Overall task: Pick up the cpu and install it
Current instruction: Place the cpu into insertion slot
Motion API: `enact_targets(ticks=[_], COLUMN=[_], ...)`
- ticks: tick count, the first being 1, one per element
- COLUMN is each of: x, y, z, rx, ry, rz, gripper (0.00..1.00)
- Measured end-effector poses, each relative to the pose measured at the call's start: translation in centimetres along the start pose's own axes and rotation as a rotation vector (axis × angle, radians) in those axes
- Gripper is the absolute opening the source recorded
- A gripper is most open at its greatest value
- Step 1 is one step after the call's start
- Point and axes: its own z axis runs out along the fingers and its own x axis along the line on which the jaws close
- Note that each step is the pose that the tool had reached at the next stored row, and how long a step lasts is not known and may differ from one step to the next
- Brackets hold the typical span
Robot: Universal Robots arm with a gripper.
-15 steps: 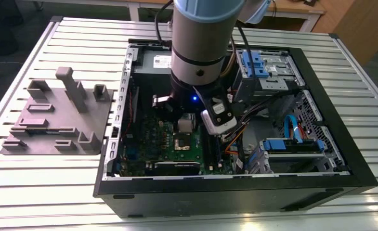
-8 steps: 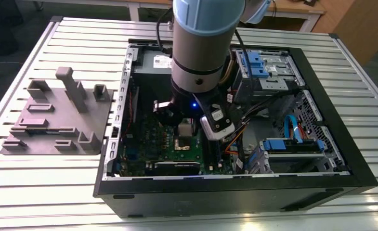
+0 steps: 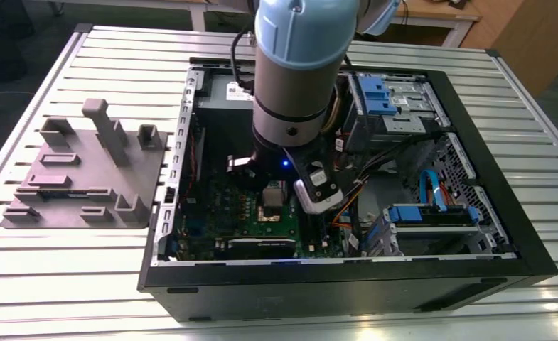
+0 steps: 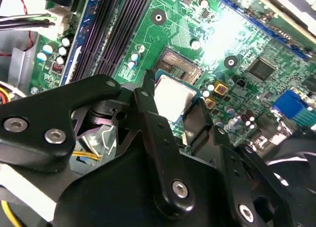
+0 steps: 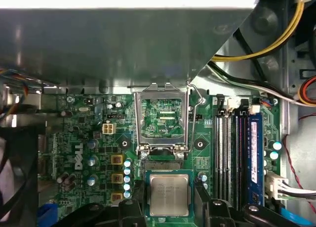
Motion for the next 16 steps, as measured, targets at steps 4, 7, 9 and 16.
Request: enact_targets(ticks=[4, 7, 9, 16], x=[-0.01, -0.02, -0.02, 0.19], y=[-0.08, -0.13, -0.13, -0.18], z=[0.73, 1.23, 1.24, 1.97], rx=[-0.0001, -0.0003, 0.0000, 0.0000], ry=[0.0000, 0.0000, 0.0001, 0.0005], rz=[0.000, 0.000, 0.000, 0.000], gripper=[0.47, 0.47, 0.47, 0.47])
